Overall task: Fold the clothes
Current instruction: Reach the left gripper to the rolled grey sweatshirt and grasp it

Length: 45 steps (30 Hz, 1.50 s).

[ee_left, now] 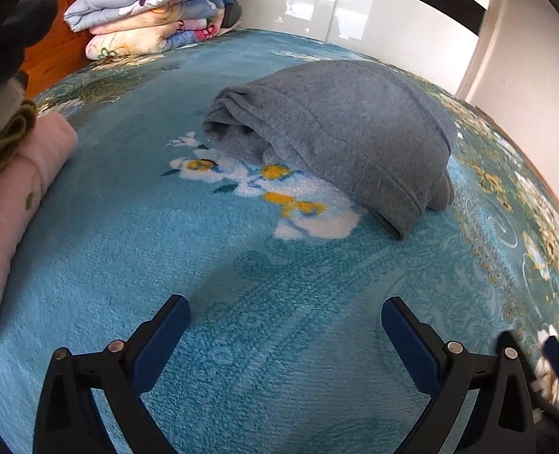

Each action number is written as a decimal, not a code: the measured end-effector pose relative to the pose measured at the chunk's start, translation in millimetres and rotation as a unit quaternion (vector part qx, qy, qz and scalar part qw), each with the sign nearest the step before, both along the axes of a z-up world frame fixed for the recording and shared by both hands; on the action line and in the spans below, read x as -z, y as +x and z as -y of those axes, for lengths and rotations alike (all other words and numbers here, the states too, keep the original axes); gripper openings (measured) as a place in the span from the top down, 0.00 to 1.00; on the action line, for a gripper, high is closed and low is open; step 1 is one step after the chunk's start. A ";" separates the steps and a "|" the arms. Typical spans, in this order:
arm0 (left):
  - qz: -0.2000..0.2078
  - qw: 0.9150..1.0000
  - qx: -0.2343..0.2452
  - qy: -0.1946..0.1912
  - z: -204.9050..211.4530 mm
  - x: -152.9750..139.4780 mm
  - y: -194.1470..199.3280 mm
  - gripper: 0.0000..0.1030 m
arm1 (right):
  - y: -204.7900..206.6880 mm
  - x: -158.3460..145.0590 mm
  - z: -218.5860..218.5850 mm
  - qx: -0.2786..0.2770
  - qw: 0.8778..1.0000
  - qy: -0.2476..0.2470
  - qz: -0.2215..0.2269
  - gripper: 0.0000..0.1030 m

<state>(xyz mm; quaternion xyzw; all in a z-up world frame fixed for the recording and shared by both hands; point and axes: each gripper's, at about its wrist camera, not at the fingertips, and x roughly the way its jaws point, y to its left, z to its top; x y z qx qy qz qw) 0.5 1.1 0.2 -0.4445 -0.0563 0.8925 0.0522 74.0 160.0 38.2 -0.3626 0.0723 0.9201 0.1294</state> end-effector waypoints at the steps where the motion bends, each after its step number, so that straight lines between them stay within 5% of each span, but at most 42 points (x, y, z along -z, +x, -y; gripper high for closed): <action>1: -0.002 1.000 0.003 -0.002 -1.4 -0.4 0.9 0.00 | 4.0 -0.7 -4.3 0.011 1.000 -0.005 0.001 0.00; 7: -0.019 0.999 0.024 -0.010 -10.6 -3.5 6.5 0.00 | 21.6 -1.4 -19.6 0.013 0.999 -0.032 0.031 0.00; 17: -0.051 0.996 0.043 -0.058 -25.9 -31.6 -15.8 0.00 | 38.7 -22.7 -52.4 0.014 0.995 -0.101 0.006 0.00; 21: -0.042 0.998 0.024 0.051 4.6 -52.0 -59.5 0.01 | 41.1 -26.8 -59.4 0.015 0.992 -0.122 -0.002 0.00; 24: -0.024 0.990 0.009 0.136 29.1 -60.8 -91.8 0.25 | 44.6 -30.7 -66.8 0.020 0.990 -0.138 -0.009 0.00; 26: 0.007 0.984 -0.001 0.177 41.7 -53.7 -109.9 0.30 | 47.2 -32.8 -72.4 0.026 0.989 -0.147 -0.014 0.00; 28: 0.027 0.979 -0.011 0.200 48.0 -50.9 -121.6 0.59 | 50.4 -34.2 -79.3 0.035 0.987 -0.156 -0.018 0.00; 33: 0.065 0.987 -0.023 0.146 25.2 -43.0 -133.6 0.59 | 58.0 -37.0 -93.8 0.050 0.982 -0.180 -0.027 0.00; 42: 0.051 0.981 -0.094 0.159 61.0 -41.7 -122.7 0.50 | 61.2 -39.4 -99.9 0.049 0.977 -0.203 -0.034 0.00; 45: 0.051 0.970 -0.108 0.212 71.6 -38.6 -124.9 0.50 | 53.9 -32.6 -91.9 0.031 0.979 -0.201 -0.013 0.00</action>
